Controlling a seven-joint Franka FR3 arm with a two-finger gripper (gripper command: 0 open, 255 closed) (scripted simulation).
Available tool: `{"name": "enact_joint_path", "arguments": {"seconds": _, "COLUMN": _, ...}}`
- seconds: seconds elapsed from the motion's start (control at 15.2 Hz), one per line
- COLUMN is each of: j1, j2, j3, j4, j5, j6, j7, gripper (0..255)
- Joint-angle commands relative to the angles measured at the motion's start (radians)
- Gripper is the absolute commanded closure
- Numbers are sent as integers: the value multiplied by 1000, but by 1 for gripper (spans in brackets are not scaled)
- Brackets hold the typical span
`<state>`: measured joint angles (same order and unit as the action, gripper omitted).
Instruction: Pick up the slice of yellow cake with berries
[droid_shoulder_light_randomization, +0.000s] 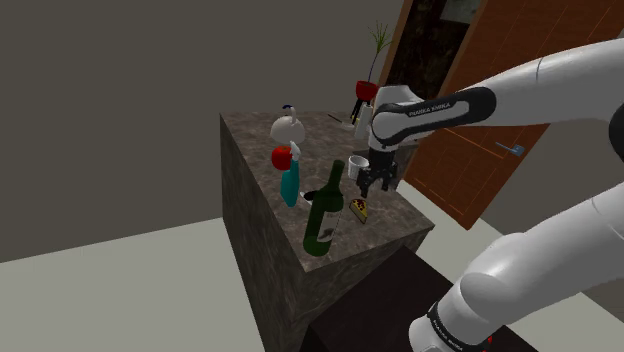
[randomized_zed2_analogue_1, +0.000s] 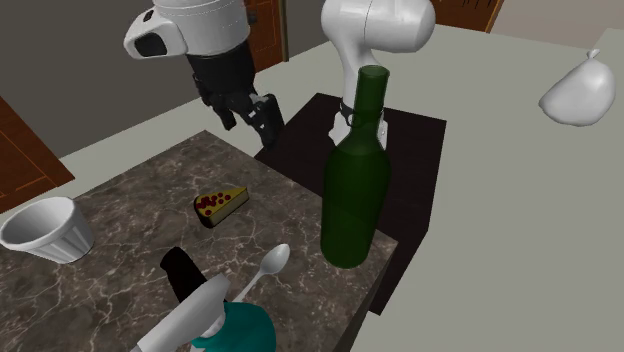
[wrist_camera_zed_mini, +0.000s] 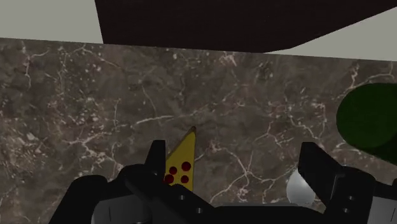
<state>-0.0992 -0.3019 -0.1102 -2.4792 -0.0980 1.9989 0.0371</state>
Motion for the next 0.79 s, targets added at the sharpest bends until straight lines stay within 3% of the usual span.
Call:
{"name": "enact_joint_path", "arguments": {"seconds": 0.0, "j1": -11, "j2": 70, "j3": -16, "j4": 13, "j5": 2, "j6": 57, "j7": -2, "gripper": 0}}
{"name": "enact_joint_path", "arguments": {"seconds": 0.53, "j1": -54, "j2": 378, "j3": -71, "j4": 131, "j5": 48, "j6": 238, "j7": -38, "gripper": 0}}
{"name": "enact_joint_path", "arguments": {"seconds": 0.73, "j1": -58, "j2": 419, "j3": -72, "j4": 135, "j5": 57, "j6": 273, "j7": -43, "gripper": 0}}
